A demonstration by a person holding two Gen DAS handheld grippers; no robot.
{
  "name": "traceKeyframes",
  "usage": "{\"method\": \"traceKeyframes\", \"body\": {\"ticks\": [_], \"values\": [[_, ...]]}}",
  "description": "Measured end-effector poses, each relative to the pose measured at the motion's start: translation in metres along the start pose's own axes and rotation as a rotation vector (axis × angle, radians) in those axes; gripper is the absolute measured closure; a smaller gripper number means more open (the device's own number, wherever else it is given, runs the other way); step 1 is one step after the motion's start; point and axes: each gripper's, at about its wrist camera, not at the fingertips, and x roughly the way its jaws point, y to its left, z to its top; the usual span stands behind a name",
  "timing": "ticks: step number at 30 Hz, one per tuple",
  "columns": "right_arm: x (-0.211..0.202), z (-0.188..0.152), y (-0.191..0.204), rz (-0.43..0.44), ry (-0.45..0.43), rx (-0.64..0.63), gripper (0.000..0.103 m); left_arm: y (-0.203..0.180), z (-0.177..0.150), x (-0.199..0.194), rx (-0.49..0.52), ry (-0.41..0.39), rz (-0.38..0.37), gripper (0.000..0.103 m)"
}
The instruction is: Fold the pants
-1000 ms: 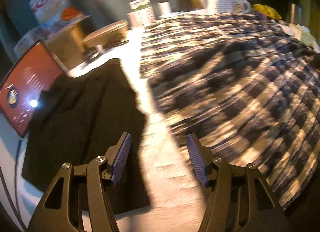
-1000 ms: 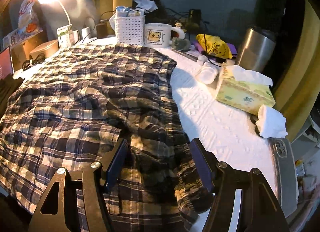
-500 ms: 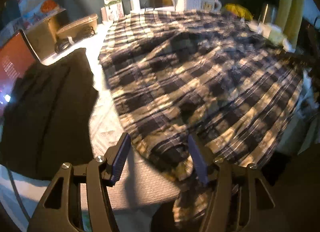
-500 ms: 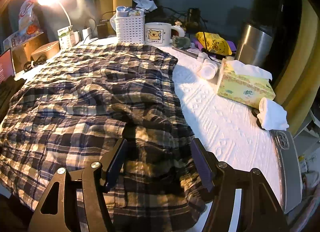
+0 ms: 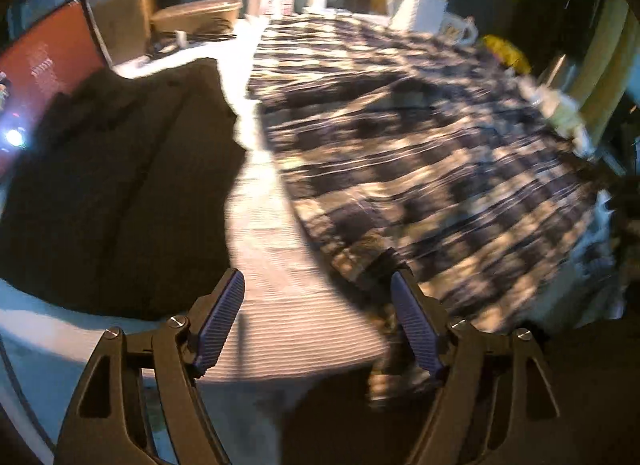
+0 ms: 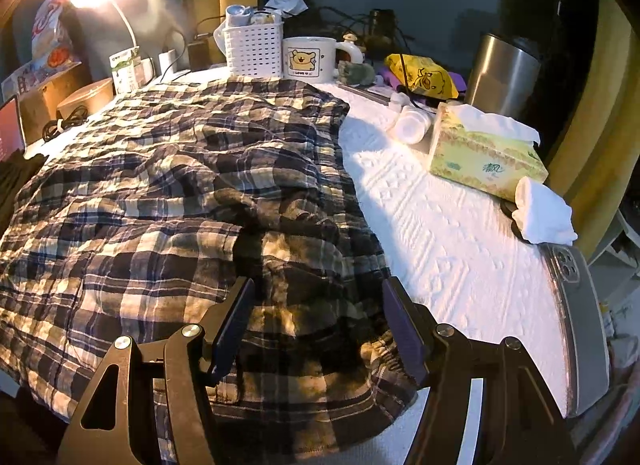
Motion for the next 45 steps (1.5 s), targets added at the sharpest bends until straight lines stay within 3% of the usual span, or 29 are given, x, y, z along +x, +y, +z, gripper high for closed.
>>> {"method": "traceKeyframes", "body": {"ticks": [5, 6, 10, 18, 29, 33, 34, 39, 41, 44, 45], "values": [[0.0, -0.001, -0.002, 0.011, -0.009, 0.008, 0.036, -0.022, 0.002, 0.01, 0.069, -0.014, 0.049, 0.07], [0.0, -0.001, -0.003, 0.013, -0.01, 0.011, 0.036, -0.024, 0.003, 0.01, 0.068, -0.014, 0.046, 0.084], [0.001, -0.002, -0.006, 0.021, -0.01, 0.016, 0.036, -0.034, 0.01, 0.015, 0.089, -0.004, 0.049, 0.101], [0.007, -0.004, -0.015, 0.031, -0.001, 0.031, 0.036, -0.028, 0.013, 0.005, 0.087, -0.031, 0.128, 0.102], [0.015, -0.006, -0.019, 0.036, 0.01, 0.017, 0.036, -0.011, 0.006, 0.008, 0.134, 0.085, 0.226, 0.1], [0.014, -0.006, -0.023, 0.032, 0.021, 0.028, 0.035, 0.008, 0.015, -0.001, 0.066, 0.052, 0.238, 0.1], [0.012, -0.005, -0.024, 0.03, 0.022, 0.033, 0.035, 0.01, 0.021, -0.003, 0.06, 0.004, 0.226, 0.1], [-0.004, 0.007, -0.029, 0.028, -0.024, 0.044, 0.035, -0.002, 0.062, 0.002, 0.108, -0.08, 0.193, 0.099], [-0.009, 0.016, -0.032, 0.028, -0.047, 0.048, 0.035, -0.007, 0.084, 0.011, 0.118, -0.069, 0.169, 0.099], [-0.007, 0.034, -0.032, 0.031, -0.066, 0.046, 0.035, -0.011, 0.116, 0.029, 0.123, -0.096, 0.13, 0.085], [-0.006, 0.041, -0.031, 0.031, -0.07, 0.039, 0.035, -0.012, 0.124, 0.034, 0.126, -0.103, 0.121, 0.072]]}}
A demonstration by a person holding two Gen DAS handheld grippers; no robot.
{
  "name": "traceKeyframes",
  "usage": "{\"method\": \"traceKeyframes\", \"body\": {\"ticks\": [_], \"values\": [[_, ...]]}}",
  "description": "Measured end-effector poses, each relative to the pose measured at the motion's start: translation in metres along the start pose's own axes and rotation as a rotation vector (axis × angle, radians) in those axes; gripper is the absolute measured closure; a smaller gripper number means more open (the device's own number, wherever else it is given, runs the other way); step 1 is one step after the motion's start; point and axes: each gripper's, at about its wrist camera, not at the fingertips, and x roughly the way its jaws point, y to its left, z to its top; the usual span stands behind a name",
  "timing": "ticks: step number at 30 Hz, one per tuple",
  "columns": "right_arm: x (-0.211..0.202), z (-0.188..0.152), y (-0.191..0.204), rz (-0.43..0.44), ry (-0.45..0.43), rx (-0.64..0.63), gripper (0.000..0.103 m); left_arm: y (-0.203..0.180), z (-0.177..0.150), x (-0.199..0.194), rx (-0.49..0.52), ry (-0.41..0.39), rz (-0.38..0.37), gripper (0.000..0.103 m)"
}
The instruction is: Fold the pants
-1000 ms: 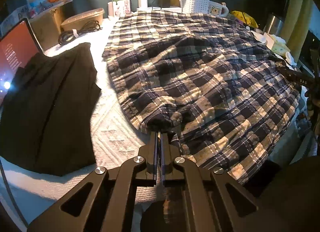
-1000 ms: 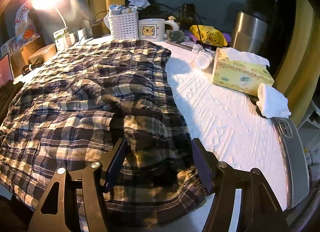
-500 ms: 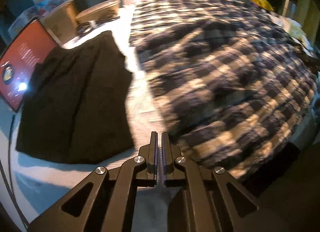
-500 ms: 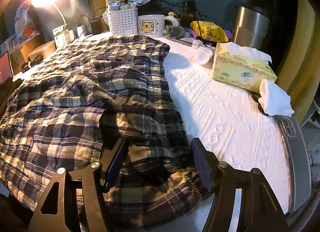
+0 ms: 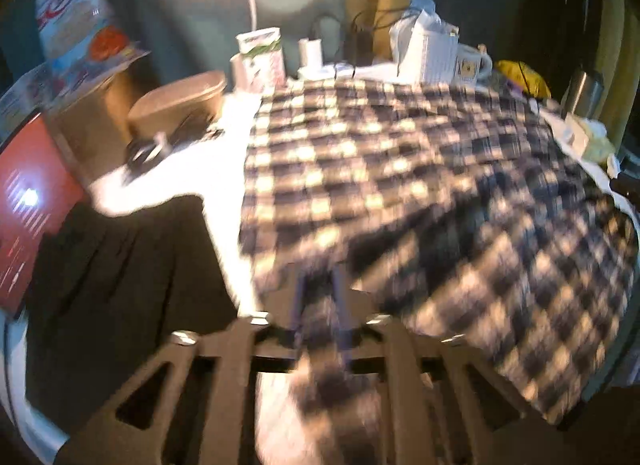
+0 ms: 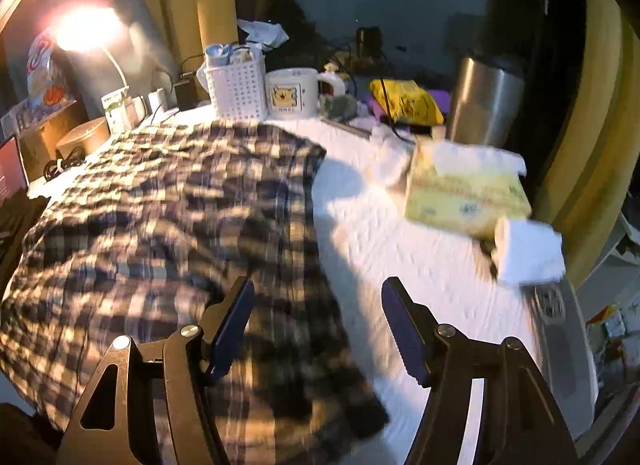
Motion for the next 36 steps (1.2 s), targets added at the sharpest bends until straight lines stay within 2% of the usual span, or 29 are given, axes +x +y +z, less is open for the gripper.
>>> {"method": "traceKeyframes", "body": {"ticks": [1, 5, 9, 15, 19, 21, 23, 25, 28, 33, 34, 36], "values": [[0.003, 0.008, 0.002, 0.003, -0.006, -0.012, 0.035, 0.001, 0.008, 0.008, 0.001, -0.005, -0.006, 0.064], [0.021, 0.038, 0.009, 0.028, -0.012, -0.044, 0.035, 0.008, 0.032, 0.038, -0.008, -0.004, -0.018, 0.064], [0.056, 0.073, 0.005, 0.038, 0.009, -0.054, 0.035, 0.02, 0.046, 0.066, -0.022, 0.015, -0.018, 0.064], [0.127, 0.125, -0.007, 0.101, 0.082, -0.006, 0.035, 0.047, 0.058, 0.1, -0.093, 0.074, 0.031, 0.064], [0.177, 0.14, -0.015, 0.091, 0.173, 0.026, 0.035, 0.052, 0.059, 0.107, -0.089, 0.082, 0.046, 0.063], [0.194, 0.139, -0.012, 0.129, 0.207, 0.014, 0.039, 0.052, 0.059, 0.109, -0.085, 0.077, 0.052, 0.057], [0.199, 0.14, -0.004, 0.103, 0.189, -0.051, 0.069, 0.056, 0.059, 0.111, -0.1, 0.076, 0.048, 0.053], [0.203, 0.145, 0.001, 0.085, 0.191, -0.08, 0.074, 0.059, 0.061, 0.113, -0.104, 0.072, 0.049, 0.052], [0.209, 0.156, 0.007, -0.028, 0.161, -0.145, 0.075, 0.064, 0.066, 0.117, -0.105, 0.07, 0.062, 0.05], [0.222, 0.165, 0.005, -0.084, 0.158, -0.146, 0.075, 0.074, 0.07, 0.121, -0.129, 0.069, 0.094, 0.05], [0.22, 0.166, 0.005, -0.086, 0.159, -0.145, 0.074, 0.077, 0.07, 0.119, -0.138, 0.068, 0.1, 0.05], [0.211, 0.165, 0.007, -0.098, 0.145, -0.147, 0.062, 0.079, 0.07, 0.11, -0.144, 0.051, 0.102, 0.05]]}}
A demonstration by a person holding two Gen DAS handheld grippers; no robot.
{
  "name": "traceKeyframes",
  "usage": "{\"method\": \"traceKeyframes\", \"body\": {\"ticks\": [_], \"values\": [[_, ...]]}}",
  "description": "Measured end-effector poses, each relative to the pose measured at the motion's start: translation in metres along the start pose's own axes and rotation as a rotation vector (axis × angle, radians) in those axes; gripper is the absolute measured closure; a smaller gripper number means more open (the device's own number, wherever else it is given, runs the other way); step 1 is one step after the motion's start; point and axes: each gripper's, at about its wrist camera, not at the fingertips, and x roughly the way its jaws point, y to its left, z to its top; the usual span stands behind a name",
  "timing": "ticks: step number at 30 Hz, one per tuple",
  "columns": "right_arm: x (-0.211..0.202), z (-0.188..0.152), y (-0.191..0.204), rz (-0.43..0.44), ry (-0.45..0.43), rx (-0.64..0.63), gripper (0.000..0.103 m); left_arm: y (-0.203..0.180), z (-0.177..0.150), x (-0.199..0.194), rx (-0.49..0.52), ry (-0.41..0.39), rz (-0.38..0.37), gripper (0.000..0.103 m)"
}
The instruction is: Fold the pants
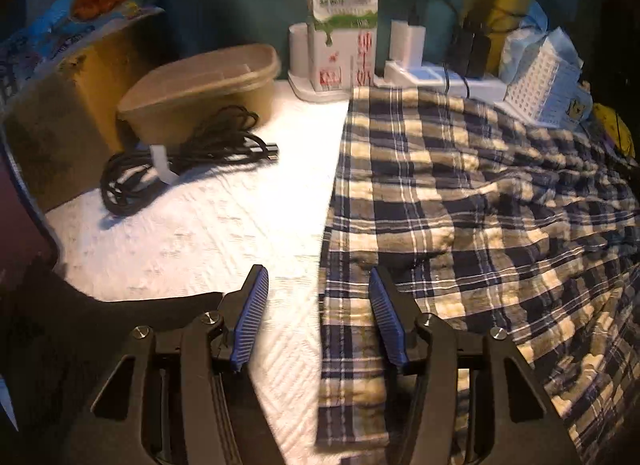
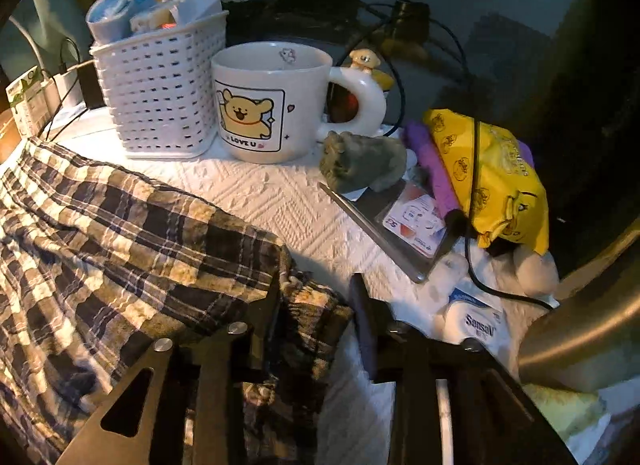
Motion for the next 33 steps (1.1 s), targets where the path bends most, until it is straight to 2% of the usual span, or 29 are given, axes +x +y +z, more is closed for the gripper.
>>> {"method": "traceKeyframes", "body": {"ticks": [2, 3, 7, 16, 24, 33], "values": [[-0.021, -0.007, 0.002, -0.001, -0.034, -0.005, 0.033, 0.0, -0.002, -0.014, 0.006, -0.031, -0.009, 0.05], [-0.034, -0.012, 0.003, 0.003, -0.053, -0.006, 0.031, -0.002, -0.004, -0.024, 0.017, -0.047, -0.012, 0.049], [-0.074, -0.034, 0.0, 0.007, -0.091, -0.007, 0.031, -0.016, -0.019, -0.058, 0.067, -0.102, -0.042, 0.041], [-0.157, -0.115, -0.001, 0.0, -0.135, 0.031, 0.031, -0.057, -0.07, -0.116, 0.164, -0.159, -0.125, 0.039], [-0.195, -0.164, 0.01, 0.002, -0.154, 0.062, 0.031, -0.071, -0.116, -0.142, 0.162, -0.171, -0.186, 0.039], [-0.224, -0.21, 0.033, 0.016, -0.166, 0.09, 0.031, -0.078, -0.166, -0.168, 0.234, -0.179, -0.242, 0.039]]}}
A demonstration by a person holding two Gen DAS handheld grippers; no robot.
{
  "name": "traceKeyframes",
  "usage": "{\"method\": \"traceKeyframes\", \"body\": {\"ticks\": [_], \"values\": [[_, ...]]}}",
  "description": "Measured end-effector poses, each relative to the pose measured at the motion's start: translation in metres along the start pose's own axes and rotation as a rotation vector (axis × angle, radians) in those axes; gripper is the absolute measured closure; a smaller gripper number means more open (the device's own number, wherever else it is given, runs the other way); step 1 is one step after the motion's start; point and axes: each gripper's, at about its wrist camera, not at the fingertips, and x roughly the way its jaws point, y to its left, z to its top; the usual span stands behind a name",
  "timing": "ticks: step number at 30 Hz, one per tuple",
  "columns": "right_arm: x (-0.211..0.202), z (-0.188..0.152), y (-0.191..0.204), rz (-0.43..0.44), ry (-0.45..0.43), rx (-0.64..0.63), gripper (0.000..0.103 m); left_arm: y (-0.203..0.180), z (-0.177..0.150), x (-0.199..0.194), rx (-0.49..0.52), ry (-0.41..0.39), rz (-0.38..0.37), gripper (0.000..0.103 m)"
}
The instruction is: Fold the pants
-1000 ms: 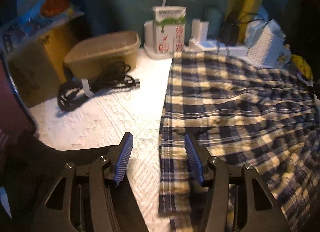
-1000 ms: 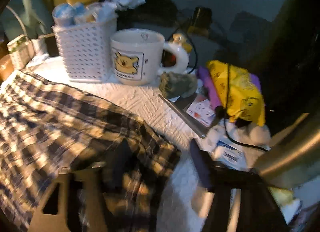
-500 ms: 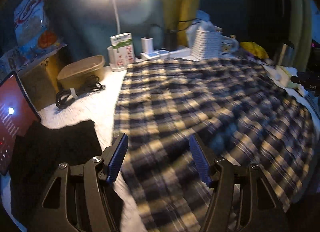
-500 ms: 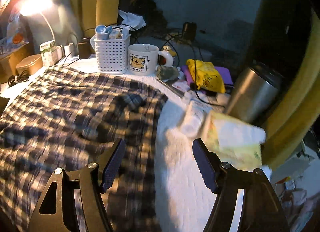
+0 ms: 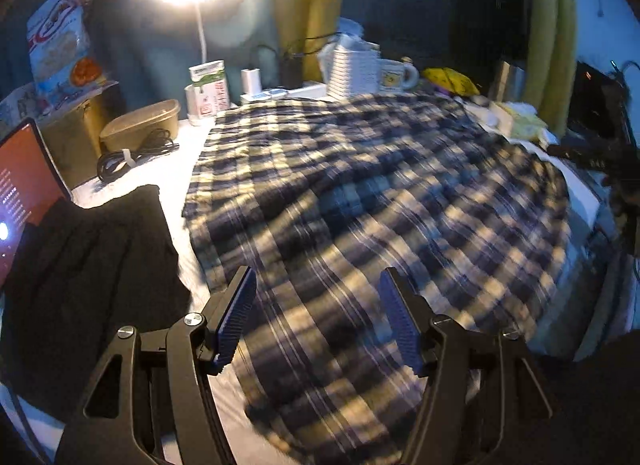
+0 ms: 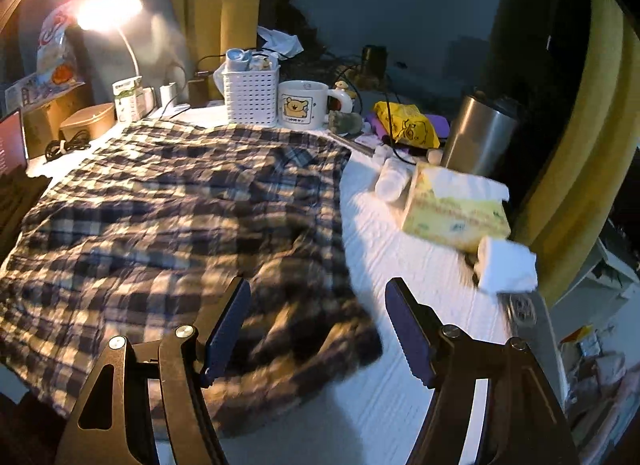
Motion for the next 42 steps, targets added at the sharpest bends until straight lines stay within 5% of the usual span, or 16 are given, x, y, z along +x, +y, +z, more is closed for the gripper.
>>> {"method": "traceKeyframes", "body": {"ticks": [14, 33, 36, 40, 42], "values": [[-0.04, -0.053, 0.038, 0.056, -0.002, 0.033, 0.031, -0.018, -0.064, -0.034, 0.043, 0.02, -0.077, 0.015], [-0.041, -0.055, 0.045, 0.075, 0.001, 0.033, 0.031, -0.051, -0.108, -0.014, 0.394, 0.075, 0.166, 0.013], [-0.039, -0.054, 0.047, 0.078, 0.002, 0.029, 0.031, -0.051, -0.111, -0.011, 0.428, 0.074, 0.203, 0.027], [-0.038, -0.052, 0.048, 0.076, -0.001, 0.031, 0.031, -0.044, -0.105, -0.016, 0.391, 0.046, 0.154, 0.054], [-0.037, -0.052, 0.046, 0.071, 0.001, 0.032, 0.031, -0.041, -0.102, -0.02, 0.372, 0.033, 0.118, 0.058]]}}
